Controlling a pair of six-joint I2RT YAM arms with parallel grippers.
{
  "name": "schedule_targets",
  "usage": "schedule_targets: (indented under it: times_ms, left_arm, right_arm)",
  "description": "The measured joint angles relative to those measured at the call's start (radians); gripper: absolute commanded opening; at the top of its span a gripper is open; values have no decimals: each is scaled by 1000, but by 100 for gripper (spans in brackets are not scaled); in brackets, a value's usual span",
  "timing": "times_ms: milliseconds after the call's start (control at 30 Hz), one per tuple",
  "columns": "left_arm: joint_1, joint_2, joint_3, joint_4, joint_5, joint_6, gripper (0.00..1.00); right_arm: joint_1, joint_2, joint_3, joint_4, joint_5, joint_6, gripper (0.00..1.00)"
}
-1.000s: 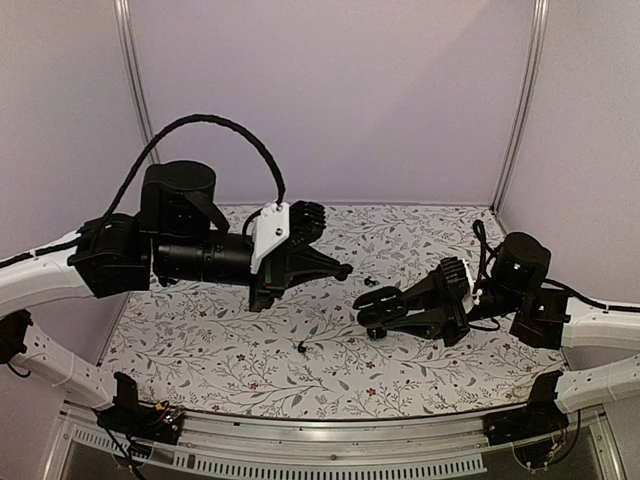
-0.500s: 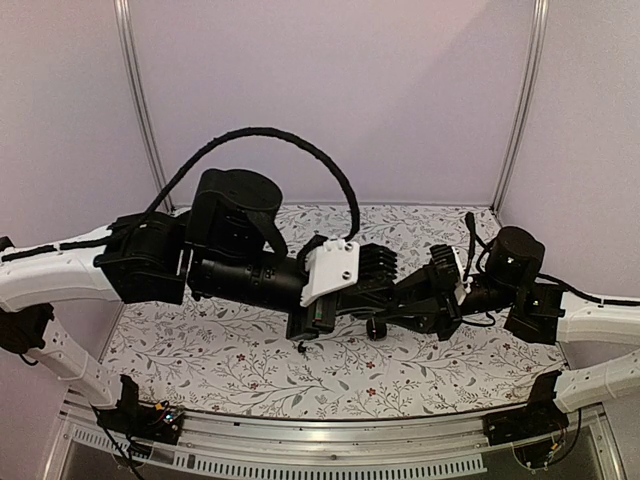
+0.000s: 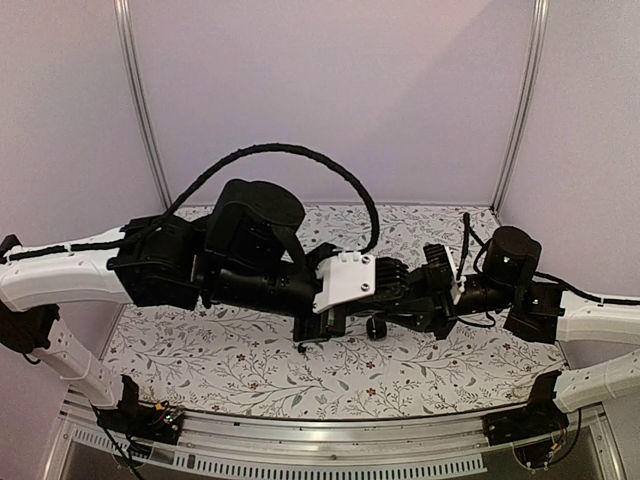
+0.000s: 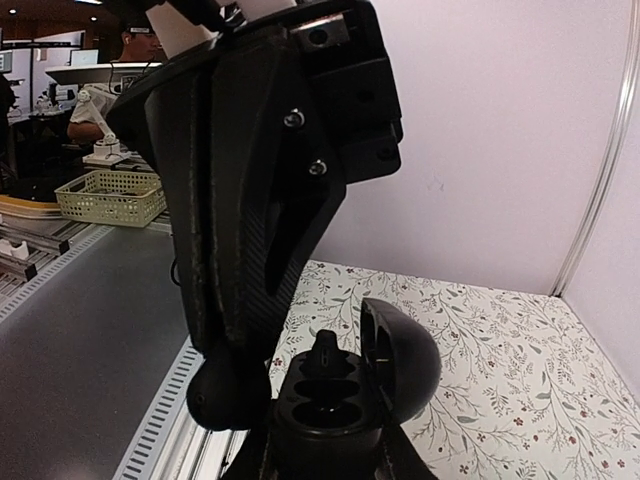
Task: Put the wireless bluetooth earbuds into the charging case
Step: Insert the right earbud into the right side groove of the charging case.
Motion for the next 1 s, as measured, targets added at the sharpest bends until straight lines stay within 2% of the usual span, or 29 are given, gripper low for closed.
schedule_targets:
  times_ms: [1000]
  left_arm:
    - [2, 1, 50, -61, -150, 14, 0]
  right_arm:
    - [1, 15, 0, -19, 30, -5, 0]
